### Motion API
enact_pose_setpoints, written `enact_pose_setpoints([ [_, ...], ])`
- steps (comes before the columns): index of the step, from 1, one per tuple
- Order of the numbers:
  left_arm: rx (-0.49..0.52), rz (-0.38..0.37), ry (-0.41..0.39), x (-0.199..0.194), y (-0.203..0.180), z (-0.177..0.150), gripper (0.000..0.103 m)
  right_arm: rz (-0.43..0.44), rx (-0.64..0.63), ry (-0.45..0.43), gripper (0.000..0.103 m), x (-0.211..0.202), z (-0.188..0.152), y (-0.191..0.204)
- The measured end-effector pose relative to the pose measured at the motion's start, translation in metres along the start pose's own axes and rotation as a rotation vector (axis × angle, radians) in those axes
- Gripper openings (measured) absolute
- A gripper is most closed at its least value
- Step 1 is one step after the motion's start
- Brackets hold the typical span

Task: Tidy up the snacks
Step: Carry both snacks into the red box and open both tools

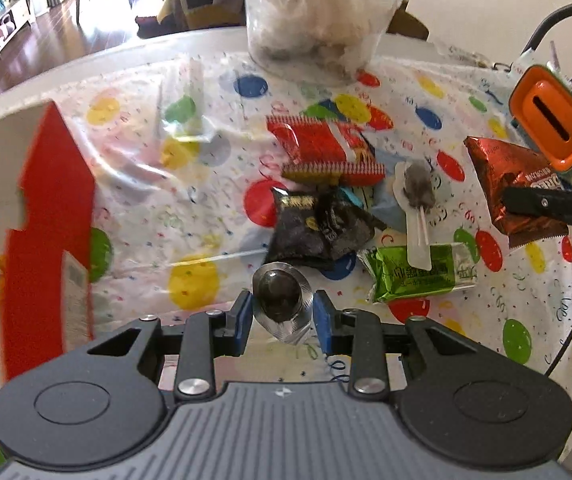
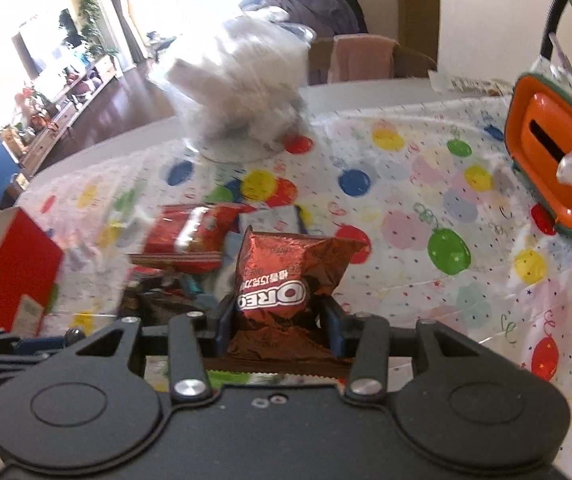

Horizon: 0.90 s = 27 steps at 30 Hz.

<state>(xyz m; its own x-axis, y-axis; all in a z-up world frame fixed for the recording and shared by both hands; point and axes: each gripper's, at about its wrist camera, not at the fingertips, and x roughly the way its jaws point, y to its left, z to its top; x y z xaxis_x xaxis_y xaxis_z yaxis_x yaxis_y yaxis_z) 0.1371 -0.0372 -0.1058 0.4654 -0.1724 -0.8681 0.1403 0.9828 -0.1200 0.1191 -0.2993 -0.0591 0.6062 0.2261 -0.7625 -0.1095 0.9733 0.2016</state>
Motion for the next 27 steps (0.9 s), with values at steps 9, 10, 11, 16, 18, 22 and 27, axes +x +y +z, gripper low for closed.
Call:
enact_pose_setpoints([
  [9,0.011,0.016,-0.056,-0.054,0.031,0.003,0.032,0.08,-0.041,-0.044,0.044,-0.035,-0.003,0.052],
  [10,0.012,0.019,-0.063,-0.061,0.035,0.003,0.032,0.087,-0.047,-0.05,0.044,-0.039,-0.003,0.059],
  [11,0.013,0.025,-0.067,-0.066,0.04,0.003,0.032,0.095,-0.055,-0.053,0.044,-0.041,-0.002,0.067],
  [16,0.008,0.041,-0.081,-0.09,0.062,0.002,0.032,0.135,-0.094,-0.078,0.044,-0.053,0.0,0.104],
  [18,0.005,0.047,-0.089,-0.099,0.072,0.002,0.032,0.15,-0.112,-0.084,0.044,-0.055,0.0,0.12],
  [22,-0.017,0.063,-0.101,-0.112,0.096,0.003,0.032,0.178,-0.142,-0.084,0.044,-0.052,0.0,0.147],
  [27,-0.028,0.078,-0.115,-0.125,0.124,0.004,0.032,0.202,-0.184,-0.084,0.044,-0.048,0.002,0.186],
])
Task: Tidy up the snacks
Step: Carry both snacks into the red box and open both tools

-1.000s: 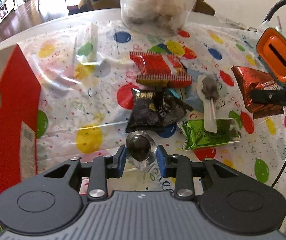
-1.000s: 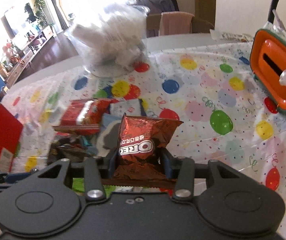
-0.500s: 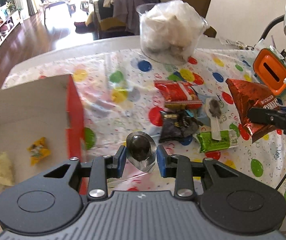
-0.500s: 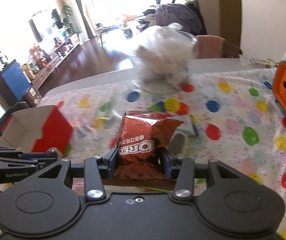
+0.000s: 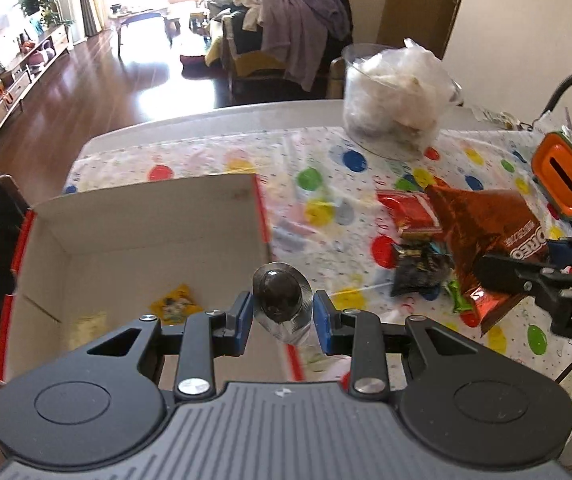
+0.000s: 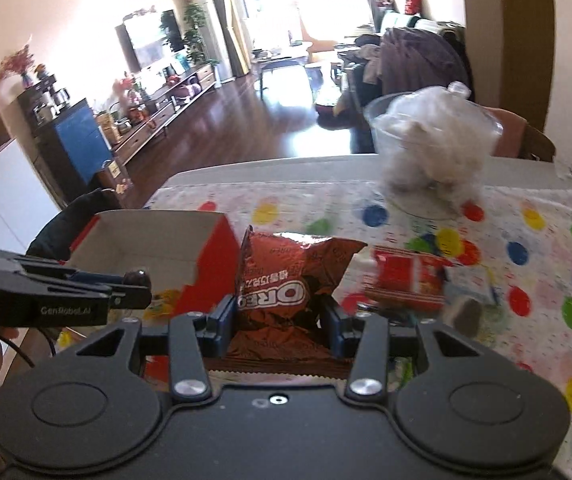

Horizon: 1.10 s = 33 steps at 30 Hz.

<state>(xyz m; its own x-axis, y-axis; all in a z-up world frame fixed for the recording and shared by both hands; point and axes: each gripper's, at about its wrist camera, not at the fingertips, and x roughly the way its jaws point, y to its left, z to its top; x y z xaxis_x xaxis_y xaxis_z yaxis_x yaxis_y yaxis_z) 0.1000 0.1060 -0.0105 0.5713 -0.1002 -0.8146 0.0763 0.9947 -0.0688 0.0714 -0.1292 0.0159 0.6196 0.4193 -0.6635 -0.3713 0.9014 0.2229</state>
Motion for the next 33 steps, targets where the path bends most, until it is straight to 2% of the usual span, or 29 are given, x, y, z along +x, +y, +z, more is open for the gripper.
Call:
enact_pose_setpoints([
  [17,-0.023,0.068,-0.023,-0.012,0.095,0.008,0.032,0.068,-0.079,0.055,0.044,0.062,0.025,0.095],
  [28,-0.038,0.1,0.089,0.027,0.157,0.011,0.032,0.07,-0.148,0.162,0.044,0.124,0.029,0.151],
  [33,-0.047,0.109,0.141,0.047,0.174,0.01,0.032,0.072,-0.192,0.208,0.044,0.151,0.026,0.167],
])
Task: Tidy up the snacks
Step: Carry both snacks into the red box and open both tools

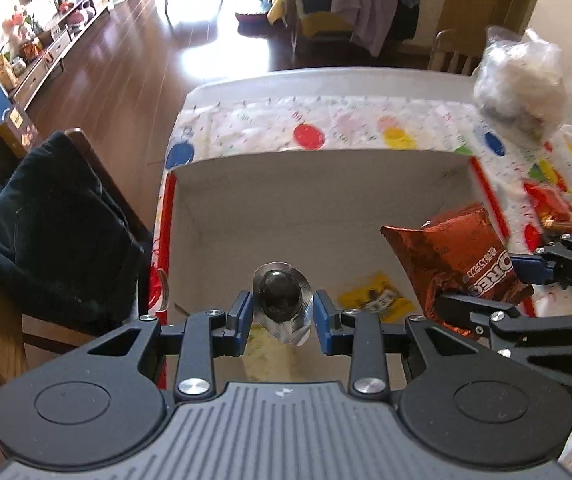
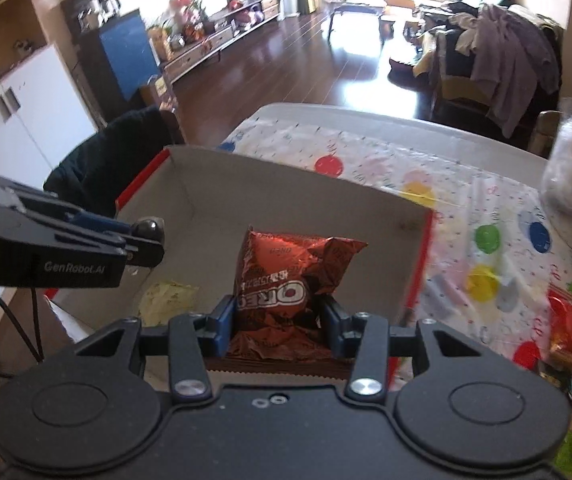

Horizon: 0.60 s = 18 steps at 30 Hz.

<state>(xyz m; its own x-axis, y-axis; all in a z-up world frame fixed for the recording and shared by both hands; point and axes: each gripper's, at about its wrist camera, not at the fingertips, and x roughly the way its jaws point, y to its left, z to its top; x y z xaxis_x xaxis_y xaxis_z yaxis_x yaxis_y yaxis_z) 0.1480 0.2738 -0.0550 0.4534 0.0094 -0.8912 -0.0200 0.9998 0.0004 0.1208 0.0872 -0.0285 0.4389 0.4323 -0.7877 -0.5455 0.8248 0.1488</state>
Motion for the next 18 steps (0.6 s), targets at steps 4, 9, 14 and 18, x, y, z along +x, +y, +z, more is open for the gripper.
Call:
enact_pose_setpoints([
  [4,0.013,0.004,0.023,0.011,0.002,0.0,0.032,0.001,-0.018,0.039,0.044,0.017,0.001,0.005],
  [9,0.064,0.017,0.036,0.022,-0.006,0.001,0.032,-0.01,-0.047,0.081,0.044,0.033,-0.002,0.01],
  [14,0.093,0.007,0.062,0.03,-0.013,0.002,0.032,-0.015,-0.055,0.11,0.044,0.04,-0.008,0.012],
  [18,0.119,0.016,0.082,0.035,-0.02,0.003,0.033,-0.026,-0.05,0.121,0.045,0.043,-0.01,0.012],
])
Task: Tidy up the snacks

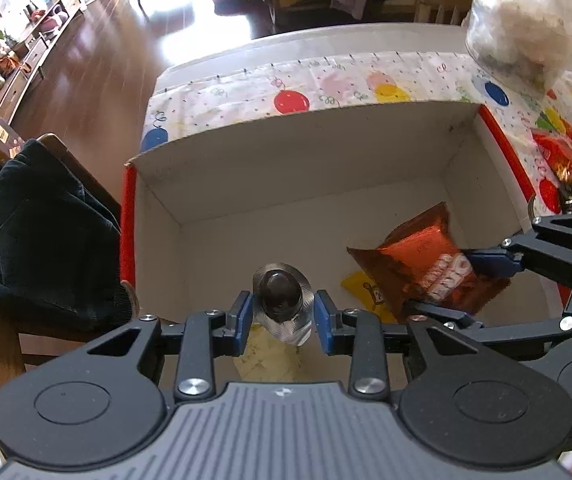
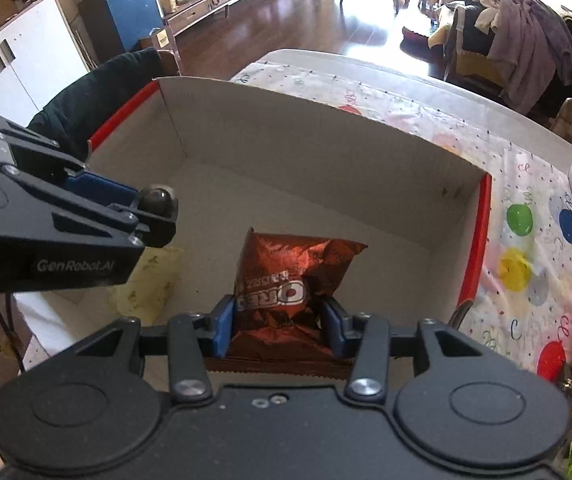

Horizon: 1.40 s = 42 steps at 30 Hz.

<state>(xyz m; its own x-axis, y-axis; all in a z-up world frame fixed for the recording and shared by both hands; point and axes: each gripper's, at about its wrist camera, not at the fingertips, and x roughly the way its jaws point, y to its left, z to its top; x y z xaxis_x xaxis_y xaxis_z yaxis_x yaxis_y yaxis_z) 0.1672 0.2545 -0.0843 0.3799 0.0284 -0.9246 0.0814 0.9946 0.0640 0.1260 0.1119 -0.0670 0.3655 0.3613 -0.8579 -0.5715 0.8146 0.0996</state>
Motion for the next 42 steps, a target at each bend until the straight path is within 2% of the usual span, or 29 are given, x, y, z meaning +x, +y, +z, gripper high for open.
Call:
enact_pose_setpoints([
  [9,0.044,0.004,0.018,0.003,-0.009,0.001,0.034,0.001,0.012,0.004,0.048,0.001,0.001,-0.004],
  [16,0.014,-0.012,-0.012,-0.006,-0.007,-0.001,0.052,0.022,0.029,-0.035,0.057,-0.018,-0.001,-0.008],
  [19,-0.003,-0.024,-0.03,-0.013,-0.007,-0.003,0.054,0.033,0.039,-0.057,0.062,-0.027,0.0,-0.01],
  [25,-0.012,-0.028,-0.083,-0.031,-0.009,-0.007,0.056,0.048,0.045,-0.106,0.064,-0.051,-0.004,-0.013],
  [32,-0.015,-0.04,-0.162,-0.059,-0.017,-0.011,0.059,0.072,0.049,-0.174,0.075,-0.083,-0.011,-0.016],
  [34,-0.011,-0.045,-0.19,-0.068,-0.022,-0.013,0.065,0.074,0.049,-0.191,0.077,-0.091,-0.015,-0.018],
  [42,-0.003,-0.082,-0.285,-0.1,-0.044,-0.022,0.071,0.072,0.066,-0.253,0.084,-0.129,-0.035,-0.033],
])
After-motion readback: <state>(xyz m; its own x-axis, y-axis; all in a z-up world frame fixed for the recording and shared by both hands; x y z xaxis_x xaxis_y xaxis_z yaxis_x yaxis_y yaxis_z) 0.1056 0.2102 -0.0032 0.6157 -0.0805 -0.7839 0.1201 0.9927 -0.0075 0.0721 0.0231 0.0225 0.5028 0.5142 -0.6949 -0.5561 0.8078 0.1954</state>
